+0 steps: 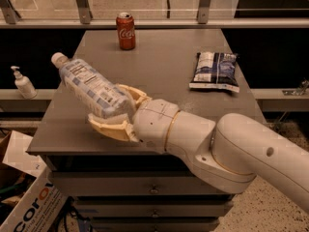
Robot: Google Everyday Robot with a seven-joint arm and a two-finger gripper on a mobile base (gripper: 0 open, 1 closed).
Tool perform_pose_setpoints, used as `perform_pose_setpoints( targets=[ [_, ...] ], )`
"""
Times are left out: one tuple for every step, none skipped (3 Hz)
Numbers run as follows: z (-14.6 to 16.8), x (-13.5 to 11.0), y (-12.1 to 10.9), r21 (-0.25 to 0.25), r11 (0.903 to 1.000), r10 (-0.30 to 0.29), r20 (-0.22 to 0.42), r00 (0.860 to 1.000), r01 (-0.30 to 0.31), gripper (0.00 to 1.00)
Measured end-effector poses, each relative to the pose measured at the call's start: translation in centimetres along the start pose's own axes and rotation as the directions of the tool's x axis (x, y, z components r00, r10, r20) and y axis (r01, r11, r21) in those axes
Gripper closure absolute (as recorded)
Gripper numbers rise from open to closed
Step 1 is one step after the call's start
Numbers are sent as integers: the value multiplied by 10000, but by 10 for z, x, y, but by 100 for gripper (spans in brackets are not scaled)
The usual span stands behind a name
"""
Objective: Move blue plastic bottle near blue chip bag
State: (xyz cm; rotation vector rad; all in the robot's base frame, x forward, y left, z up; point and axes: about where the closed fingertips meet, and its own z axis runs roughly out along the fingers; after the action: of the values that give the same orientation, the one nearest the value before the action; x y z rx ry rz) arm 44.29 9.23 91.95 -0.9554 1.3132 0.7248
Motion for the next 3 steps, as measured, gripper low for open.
perform_pose_setpoints(
  targets=[
    [-30,-9,-11,940,9952,-243,-295,9993,270,100],
    [-64,-5,-34,2256,9733,-220,-916,9956,423,100],
    [-96,0,-59,3486,9363,-26,-1163,9932,432,100]
  ],
)
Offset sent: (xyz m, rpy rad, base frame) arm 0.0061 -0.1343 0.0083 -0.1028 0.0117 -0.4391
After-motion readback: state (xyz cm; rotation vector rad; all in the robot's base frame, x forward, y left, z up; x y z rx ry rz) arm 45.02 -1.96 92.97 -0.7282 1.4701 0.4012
